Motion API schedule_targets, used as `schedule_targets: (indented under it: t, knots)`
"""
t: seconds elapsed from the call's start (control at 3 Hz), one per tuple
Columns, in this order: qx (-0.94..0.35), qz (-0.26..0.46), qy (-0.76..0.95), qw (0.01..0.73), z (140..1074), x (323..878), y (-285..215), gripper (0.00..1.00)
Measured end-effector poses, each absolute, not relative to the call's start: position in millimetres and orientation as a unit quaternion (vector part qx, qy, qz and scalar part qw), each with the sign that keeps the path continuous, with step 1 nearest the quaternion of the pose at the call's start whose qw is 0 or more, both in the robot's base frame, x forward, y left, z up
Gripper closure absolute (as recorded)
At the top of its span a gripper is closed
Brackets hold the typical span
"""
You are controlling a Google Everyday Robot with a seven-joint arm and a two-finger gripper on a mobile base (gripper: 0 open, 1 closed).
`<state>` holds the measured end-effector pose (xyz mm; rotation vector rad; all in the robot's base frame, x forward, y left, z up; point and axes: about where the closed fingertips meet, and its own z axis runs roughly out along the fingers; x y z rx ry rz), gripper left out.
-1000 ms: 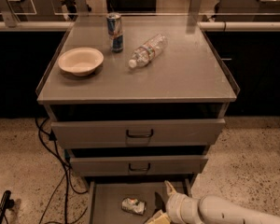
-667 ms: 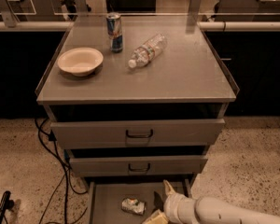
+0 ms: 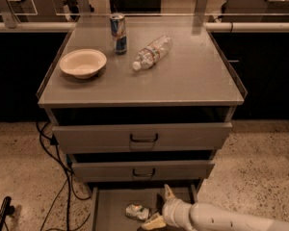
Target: Pick 7up can from bottom drawer and place on counter
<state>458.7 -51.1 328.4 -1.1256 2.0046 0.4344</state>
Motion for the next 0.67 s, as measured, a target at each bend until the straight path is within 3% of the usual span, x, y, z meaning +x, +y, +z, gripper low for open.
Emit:
schedule_targets:
  t: [0.67]
  knots:
    - [-0.424, 0.176, 0.801, 0.383, 275.5, 475.8, -75.4, 0.0]
